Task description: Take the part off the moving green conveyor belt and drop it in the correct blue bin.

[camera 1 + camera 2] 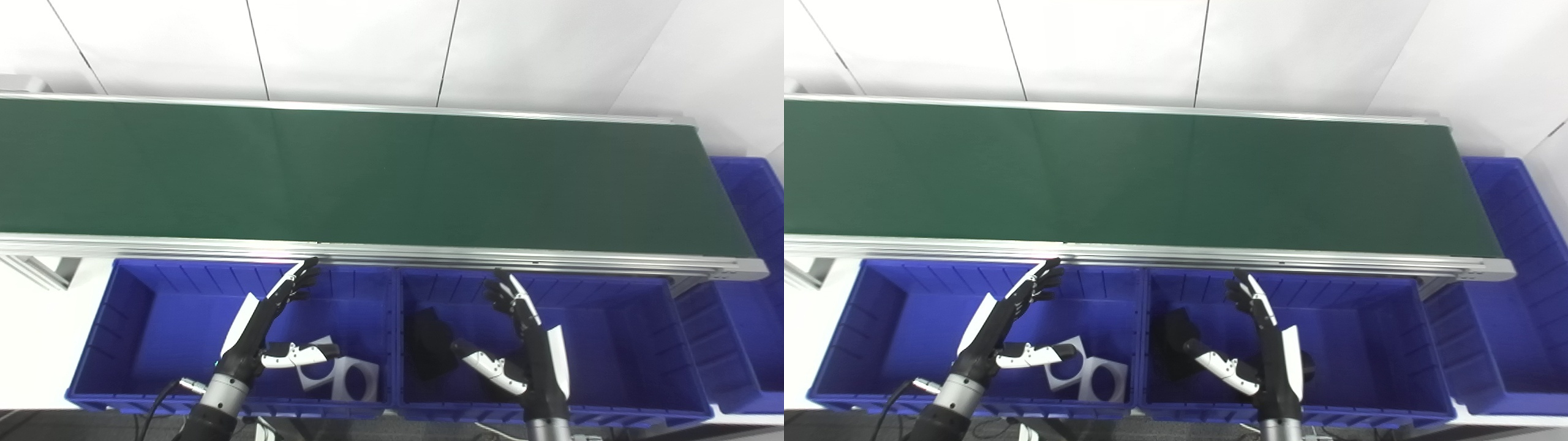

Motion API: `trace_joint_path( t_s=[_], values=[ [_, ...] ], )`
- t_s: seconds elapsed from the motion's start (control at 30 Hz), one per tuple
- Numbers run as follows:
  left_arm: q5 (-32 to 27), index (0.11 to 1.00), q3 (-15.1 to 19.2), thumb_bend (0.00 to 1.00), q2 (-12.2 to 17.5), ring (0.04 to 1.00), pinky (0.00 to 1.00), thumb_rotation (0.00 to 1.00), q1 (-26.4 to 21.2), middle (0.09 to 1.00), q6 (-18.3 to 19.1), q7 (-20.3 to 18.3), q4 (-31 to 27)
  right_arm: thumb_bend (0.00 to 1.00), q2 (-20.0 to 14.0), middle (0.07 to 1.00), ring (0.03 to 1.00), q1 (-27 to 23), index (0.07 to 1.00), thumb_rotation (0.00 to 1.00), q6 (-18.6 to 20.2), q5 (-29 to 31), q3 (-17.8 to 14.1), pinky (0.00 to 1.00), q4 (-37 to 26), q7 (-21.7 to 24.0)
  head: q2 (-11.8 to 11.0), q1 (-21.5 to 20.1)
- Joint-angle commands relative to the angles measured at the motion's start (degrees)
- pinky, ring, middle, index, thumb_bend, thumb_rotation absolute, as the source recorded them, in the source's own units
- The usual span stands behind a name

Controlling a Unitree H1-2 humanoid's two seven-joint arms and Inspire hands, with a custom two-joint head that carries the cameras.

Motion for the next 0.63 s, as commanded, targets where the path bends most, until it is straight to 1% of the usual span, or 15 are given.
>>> trace_joint_path(
  t_s=[0.0, 0.1, 0.27, 0.4, 0.47, 0.53, 0.6],
  values=[
    [-1.71, 0.897, 0.06, 0.82, -0.37, 0.856, 0.81, 0.50, 0.05, 0.888, -2.01, 0.82, -2.69, 0.79, -0.05, 0.849, 0.820, -0.61, 0.900, 0.49, -2.88, 0.37, 0.12, 0.81, -0.10, -0.19, 0.03, 0.04],
    [-3.03, 0.887, 0.24, 0.83, -0.70, 0.846, 0.79, 0.52, 0.46, 0.878, -2.01, 0.32, -3.49, 0.80, -0.21, 0.849, 0.825, -0.82, 0.900, 0.50, -2.89, 0.43, 0.40, 0.83, 0.45, -0.51, -0.57, 0.35],
    [-4.37, 0.878, 0.42, 0.79, -1.03, 0.841, 0.79, 0.49, 0.65, 0.871, -2.01, -1.38, -2.53, 0.79, -0.09, 0.848, 0.831, -1.05, 0.902, 0.50, -2.88, 0.10, 0.33, 0.83, 0.82, -0.49, -1.27, 0.51],
    [-3.41, 0.876, -0.05, 0.77, -1.04, 0.842, 0.79, 0.50, 0.73, 0.873, -2.01, -0.52, -1.45, 0.80, -0.22, 0.846, 0.828, -1.52, 0.900, 0.50, -2.87, 0.76, 0.71, 0.83, 1.34, -0.82, -1.75, 0.63],
    [-2.83, 0.875, -0.43, 0.77, -0.92, 0.845, 0.78, 0.51, 0.59, 0.875, -2.01, 0.20, -0.86, 0.80, -0.30, 0.847, 0.829, -1.86, 0.901, 0.49, -2.86, 0.98, 0.81, 0.83, 1.73, -0.87, -1.63, 0.54],
    [-2.63, 0.874, -0.76, 0.77, -0.88, 0.847, 0.79, 0.52, 0.36, 0.877, -2.01, 0.56, -0.07, 0.80, -0.31, 0.847, 0.832, -2.21, 0.902, 0.50, -2.87, 0.83, 0.73, 0.84, 2.27, -0.98, -2.42, 0.79],
    [-2.42, 0.873, -1.06, 0.77, -0.87, 0.848, 0.78, 0.53, 0.18, 0.877, -2.01, 1.05, 0.45, 0.80, -0.41, 0.846, 0.830, -2.51, 0.902, 0.51, -2.89, 0.83, 0.72, 0.84, 2.65, -1.00, -2.53, 1.15]
  ],
)
